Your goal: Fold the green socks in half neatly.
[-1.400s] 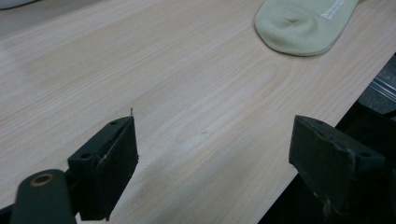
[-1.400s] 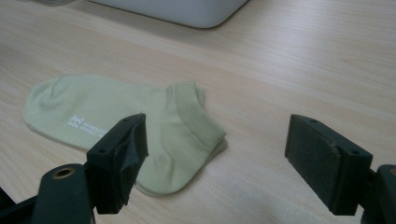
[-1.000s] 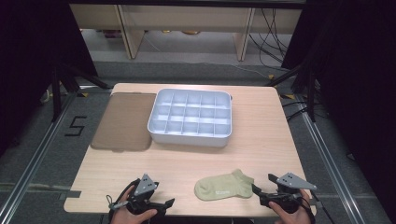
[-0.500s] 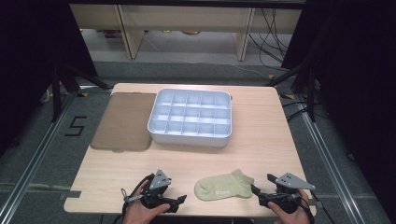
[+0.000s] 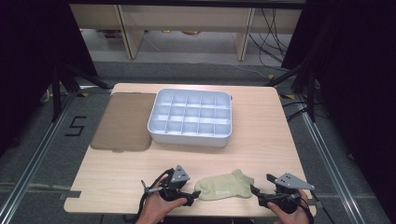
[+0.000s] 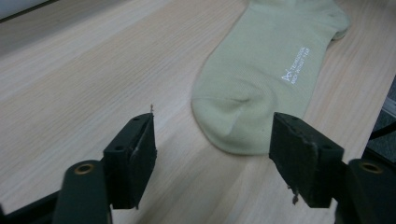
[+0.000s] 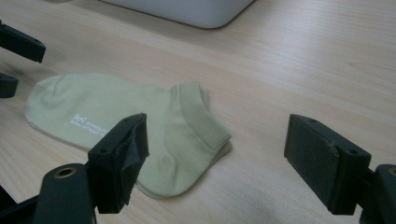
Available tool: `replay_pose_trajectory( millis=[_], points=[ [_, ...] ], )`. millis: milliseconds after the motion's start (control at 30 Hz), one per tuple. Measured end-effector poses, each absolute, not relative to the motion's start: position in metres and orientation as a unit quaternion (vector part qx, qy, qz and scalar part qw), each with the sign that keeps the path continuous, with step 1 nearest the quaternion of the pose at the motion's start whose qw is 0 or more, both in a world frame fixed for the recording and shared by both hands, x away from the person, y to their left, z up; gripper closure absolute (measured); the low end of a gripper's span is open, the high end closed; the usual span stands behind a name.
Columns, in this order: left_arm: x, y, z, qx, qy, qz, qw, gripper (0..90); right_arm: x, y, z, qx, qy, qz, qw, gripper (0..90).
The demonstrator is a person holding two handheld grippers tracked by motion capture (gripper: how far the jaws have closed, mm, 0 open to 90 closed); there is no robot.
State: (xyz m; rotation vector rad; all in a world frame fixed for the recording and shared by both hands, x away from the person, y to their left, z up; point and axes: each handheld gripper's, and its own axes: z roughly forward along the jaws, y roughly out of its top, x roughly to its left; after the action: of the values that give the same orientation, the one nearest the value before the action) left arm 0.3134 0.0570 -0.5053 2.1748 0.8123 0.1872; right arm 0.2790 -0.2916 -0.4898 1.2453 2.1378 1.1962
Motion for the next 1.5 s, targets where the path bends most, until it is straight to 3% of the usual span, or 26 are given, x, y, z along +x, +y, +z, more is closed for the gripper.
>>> replay_pose_trajectory(
  millis=[433,733,1500],
  points=[
    [0.317,0.044,-0.509,0.878,0.291,0.077,0.372,63.5,0.274,-0.288,-0.488,0.467,0.757,0.423,0.173,22.8],
    [0.319,0.048,-0.511,0.865,0.315,0.053,0.386,82.6,0.277,-0.289,-0.488,0.448,0.76,0.432,0.189,23.3],
    [0.317,0.07,-0.494,0.866,0.302,0.058,0.393,85.0,0.278,-0.289,-0.487,0.438,0.764,0.436,0.188,24.8]
  ],
)
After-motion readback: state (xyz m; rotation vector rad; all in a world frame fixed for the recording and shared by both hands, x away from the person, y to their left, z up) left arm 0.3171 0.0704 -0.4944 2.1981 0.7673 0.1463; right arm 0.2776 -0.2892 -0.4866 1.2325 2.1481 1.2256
